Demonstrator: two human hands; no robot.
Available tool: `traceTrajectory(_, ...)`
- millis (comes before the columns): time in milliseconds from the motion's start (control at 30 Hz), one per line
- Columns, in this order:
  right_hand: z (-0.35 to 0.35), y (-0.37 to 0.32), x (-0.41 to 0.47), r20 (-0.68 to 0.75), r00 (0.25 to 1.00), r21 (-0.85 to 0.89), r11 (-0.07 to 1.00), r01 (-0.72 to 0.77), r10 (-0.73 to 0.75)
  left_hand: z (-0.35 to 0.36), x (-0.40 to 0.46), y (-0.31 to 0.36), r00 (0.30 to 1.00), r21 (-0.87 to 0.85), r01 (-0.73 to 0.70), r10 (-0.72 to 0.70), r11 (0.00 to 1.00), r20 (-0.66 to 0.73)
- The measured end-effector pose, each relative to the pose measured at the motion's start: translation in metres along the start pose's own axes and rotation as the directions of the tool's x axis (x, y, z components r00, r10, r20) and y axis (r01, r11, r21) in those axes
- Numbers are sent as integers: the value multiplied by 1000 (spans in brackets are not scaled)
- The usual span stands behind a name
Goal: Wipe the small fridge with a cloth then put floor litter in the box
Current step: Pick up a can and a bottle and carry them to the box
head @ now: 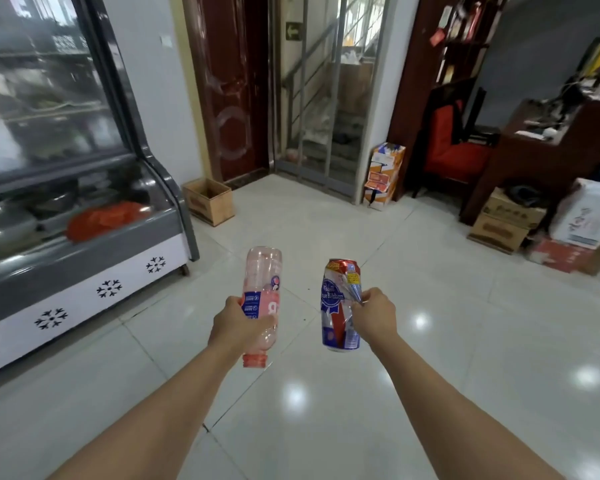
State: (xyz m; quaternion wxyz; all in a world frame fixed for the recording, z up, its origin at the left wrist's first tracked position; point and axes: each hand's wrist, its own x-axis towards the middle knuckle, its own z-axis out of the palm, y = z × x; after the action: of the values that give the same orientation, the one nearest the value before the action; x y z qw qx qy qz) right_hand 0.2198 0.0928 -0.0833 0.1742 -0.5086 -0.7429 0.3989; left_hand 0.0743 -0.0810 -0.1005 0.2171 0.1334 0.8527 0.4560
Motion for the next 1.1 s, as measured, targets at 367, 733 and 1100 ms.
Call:
traceTrajectory(367, 0, -49, 237, 4, 1000, -52, 998, 23, -23, 85, 203, 105, 1000, -44, -17, 18, 999, 11)
traceTrajectory(733, -3, -110, 485, -30, 1000, -25, 1000, -1, 1, 158, 425, 231, 999, 0, -36, 36, 999, 11)
traceTrajectory(1100, 9, -156, 761, 54, 996, -40, 996, 76, -74, 248, 631, 348, 993, 59, 42, -36, 997, -110)
